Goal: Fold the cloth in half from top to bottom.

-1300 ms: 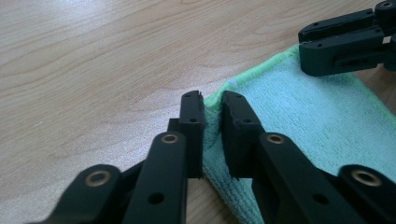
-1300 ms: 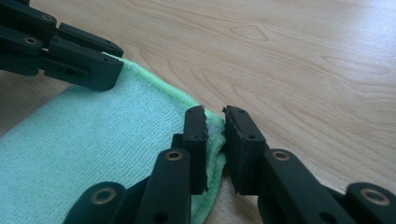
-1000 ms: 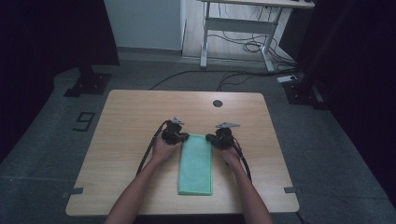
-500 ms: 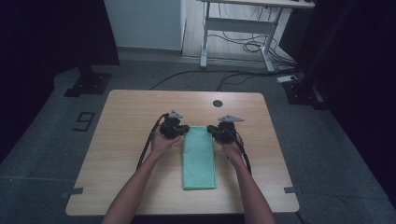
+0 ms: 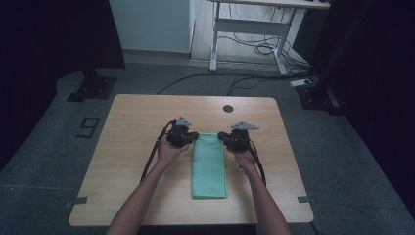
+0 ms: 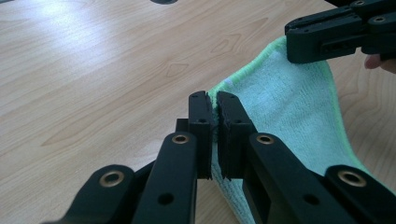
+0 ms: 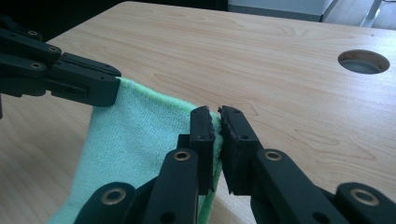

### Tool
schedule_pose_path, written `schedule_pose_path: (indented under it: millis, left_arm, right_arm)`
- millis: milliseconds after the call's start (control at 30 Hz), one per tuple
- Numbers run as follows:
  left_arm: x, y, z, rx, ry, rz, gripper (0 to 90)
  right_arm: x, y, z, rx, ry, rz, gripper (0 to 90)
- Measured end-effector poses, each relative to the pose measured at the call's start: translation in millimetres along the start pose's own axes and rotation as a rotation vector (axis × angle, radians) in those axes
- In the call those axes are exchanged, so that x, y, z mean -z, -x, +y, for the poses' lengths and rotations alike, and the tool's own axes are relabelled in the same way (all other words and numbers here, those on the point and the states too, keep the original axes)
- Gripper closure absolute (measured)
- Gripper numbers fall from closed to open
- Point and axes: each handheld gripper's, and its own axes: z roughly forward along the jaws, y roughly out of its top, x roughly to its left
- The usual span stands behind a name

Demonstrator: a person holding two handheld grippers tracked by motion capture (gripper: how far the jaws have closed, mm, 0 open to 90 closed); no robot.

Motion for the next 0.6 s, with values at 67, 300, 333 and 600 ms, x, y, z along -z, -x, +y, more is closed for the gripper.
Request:
schedule_pose_path:
  millis: [67, 300, 333, 600]
  left_arm:
    - [2.0, 0.7, -2.0, 0.000, 0.005, -0.002, 84.9]
    - [8.6, 5.1, -5.8, -0.014, 0.016, -0.008, 84.4]
    - [9.4, 5.8, -5.3, -0.020, 0.016, -0.008, 84.4]
    - [11.9, 11.6, -2.8, -0.042, 0.012, -0.011, 84.4]
  right_arm:
    - [2.6, -1.8, 0.5, 0.006, 0.003, 0.006, 83.2]
    - [12.2, -9.0, 1.1, 0.041, 0.007, 0.018, 83.0]
    - [13.3, -9.7, 0.8, 0.046, 0.006, 0.018, 83.0]
    - [21.5, -11.7, -3.7, 0.064, 0.005, 0.018, 82.9]
